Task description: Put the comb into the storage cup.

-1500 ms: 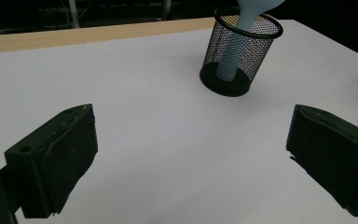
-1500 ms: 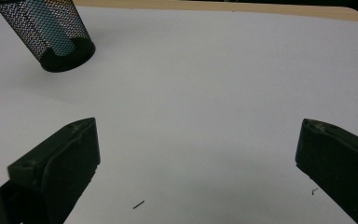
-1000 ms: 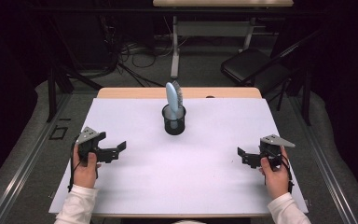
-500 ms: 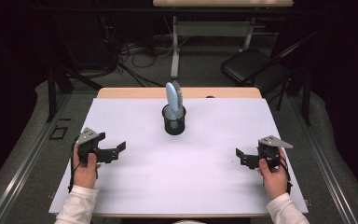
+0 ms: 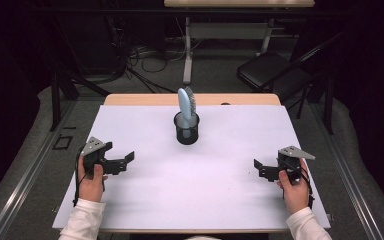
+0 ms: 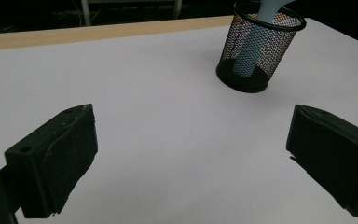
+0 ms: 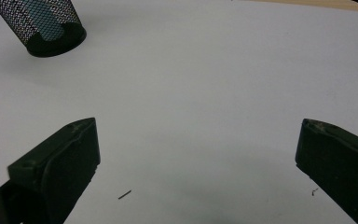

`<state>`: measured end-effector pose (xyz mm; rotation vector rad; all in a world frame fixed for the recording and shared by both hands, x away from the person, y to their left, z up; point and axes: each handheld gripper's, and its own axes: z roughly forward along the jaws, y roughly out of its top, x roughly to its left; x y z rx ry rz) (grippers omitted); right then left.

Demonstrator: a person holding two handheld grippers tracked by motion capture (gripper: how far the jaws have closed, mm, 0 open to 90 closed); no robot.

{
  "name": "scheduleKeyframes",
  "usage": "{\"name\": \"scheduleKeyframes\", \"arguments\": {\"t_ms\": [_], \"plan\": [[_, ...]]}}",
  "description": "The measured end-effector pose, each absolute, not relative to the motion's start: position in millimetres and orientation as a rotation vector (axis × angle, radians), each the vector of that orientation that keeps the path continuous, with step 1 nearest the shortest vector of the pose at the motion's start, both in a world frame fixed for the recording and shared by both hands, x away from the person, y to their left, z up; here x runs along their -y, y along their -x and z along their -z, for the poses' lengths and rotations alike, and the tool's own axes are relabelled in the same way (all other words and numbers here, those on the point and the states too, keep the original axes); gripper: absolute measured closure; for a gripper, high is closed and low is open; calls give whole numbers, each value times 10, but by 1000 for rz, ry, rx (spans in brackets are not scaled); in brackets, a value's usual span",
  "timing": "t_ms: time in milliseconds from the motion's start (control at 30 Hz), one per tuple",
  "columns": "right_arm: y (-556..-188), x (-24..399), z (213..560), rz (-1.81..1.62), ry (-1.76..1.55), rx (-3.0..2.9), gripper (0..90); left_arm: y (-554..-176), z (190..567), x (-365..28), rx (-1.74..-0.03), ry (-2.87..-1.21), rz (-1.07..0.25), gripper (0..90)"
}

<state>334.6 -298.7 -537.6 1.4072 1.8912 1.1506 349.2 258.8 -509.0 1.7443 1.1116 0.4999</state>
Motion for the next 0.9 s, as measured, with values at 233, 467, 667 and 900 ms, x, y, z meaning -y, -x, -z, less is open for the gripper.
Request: {"name": "scheduleKeyframes", "arguments": {"t_ms": [233,467,667,900], "plan": [[-3344,2987,5390,-1153,-1412,-1888,0,-3492,5095,-2596,-1117,-1741,-502,20],[-3342,2990,5393,-1155,-1413,-1888,0,-3492,5099,-2604,-1118,-1739,-501,20],[-3339,2996,5392,-1155,-1415,-1891,0,-3497,5104,-2610,-1122,-1741,-502,21],[-3337,3010,5396,-1149,-1420,-1889,0,-3511,5119,-2636,-1136,-1735,-505,21]]}}
